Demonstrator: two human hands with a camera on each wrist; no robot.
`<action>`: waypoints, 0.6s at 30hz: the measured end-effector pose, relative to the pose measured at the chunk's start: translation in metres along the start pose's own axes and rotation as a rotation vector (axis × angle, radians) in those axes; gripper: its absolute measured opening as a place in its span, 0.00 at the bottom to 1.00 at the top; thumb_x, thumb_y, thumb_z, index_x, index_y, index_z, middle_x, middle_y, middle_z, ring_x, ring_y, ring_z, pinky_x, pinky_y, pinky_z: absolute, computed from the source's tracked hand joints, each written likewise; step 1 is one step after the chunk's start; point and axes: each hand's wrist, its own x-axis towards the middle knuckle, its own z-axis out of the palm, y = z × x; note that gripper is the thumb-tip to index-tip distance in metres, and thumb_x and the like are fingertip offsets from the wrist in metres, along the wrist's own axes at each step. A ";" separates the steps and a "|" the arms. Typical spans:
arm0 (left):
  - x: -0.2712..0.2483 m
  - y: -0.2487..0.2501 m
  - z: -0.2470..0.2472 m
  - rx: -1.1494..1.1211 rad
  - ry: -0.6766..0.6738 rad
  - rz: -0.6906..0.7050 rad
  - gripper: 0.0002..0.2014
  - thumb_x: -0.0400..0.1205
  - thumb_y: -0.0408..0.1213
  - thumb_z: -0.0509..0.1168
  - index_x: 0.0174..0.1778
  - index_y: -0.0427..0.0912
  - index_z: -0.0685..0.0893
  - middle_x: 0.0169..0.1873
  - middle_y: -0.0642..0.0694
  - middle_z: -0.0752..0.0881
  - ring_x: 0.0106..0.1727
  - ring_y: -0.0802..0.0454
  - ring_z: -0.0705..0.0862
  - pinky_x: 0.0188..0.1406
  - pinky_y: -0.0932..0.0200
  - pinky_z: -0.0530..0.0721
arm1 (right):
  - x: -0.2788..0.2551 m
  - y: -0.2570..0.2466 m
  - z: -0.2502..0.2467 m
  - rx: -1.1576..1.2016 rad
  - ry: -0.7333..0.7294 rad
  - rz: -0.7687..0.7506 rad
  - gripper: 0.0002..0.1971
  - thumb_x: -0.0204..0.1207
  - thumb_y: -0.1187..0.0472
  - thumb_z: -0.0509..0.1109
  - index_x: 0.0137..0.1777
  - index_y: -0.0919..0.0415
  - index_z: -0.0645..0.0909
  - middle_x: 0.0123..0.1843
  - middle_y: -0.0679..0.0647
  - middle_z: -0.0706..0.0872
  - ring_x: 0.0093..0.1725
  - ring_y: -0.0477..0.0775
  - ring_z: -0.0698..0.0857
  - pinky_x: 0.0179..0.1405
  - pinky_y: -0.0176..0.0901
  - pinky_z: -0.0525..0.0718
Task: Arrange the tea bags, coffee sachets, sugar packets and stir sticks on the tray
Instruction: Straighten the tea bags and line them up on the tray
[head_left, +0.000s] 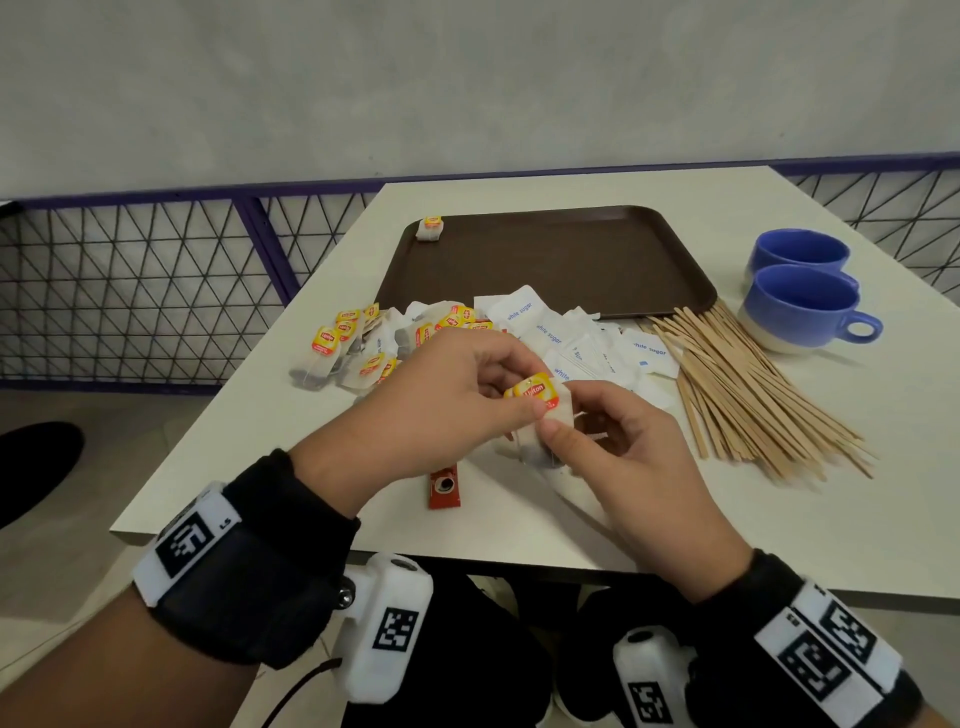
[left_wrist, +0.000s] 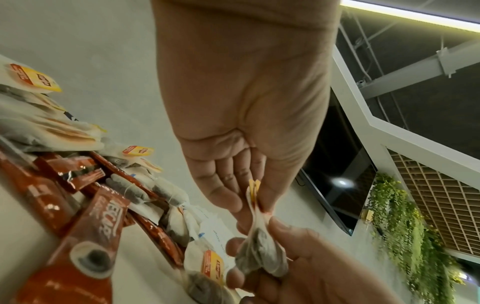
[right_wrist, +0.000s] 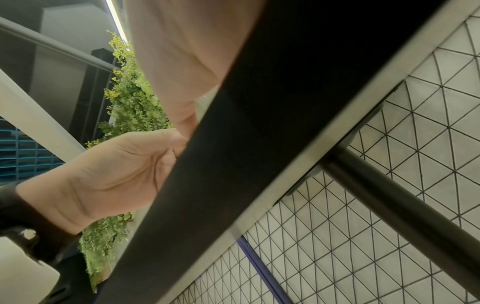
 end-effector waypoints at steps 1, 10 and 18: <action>0.000 0.001 -0.001 0.000 0.002 -0.004 0.09 0.79 0.30 0.76 0.54 0.43 0.90 0.44 0.46 0.93 0.43 0.54 0.92 0.42 0.59 0.90 | -0.001 0.000 0.000 0.004 -0.030 0.003 0.08 0.77 0.54 0.77 0.55 0.51 0.90 0.45 0.52 0.93 0.45 0.59 0.89 0.44 0.48 0.86; 0.003 0.007 -0.010 0.070 -0.059 -0.053 0.09 0.81 0.37 0.75 0.56 0.46 0.90 0.38 0.48 0.93 0.37 0.55 0.91 0.41 0.60 0.90 | -0.002 -0.005 0.000 0.076 -0.017 0.053 0.01 0.80 0.65 0.77 0.46 0.61 0.89 0.36 0.61 0.91 0.30 0.58 0.87 0.33 0.52 0.85; 0.016 0.019 -0.029 0.273 -0.157 -0.023 0.06 0.80 0.37 0.76 0.52 0.46 0.91 0.40 0.49 0.93 0.40 0.53 0.92 0.49 0.45 0.92 | -0.001 -0.010 -0.001 0.061 0.082 0.071 0.07 0.79 0.64 0.78 0.52 0.52 0.89 0.45 0.54 0.91 0.37 0.59 0.87 0.36 0.51 0.87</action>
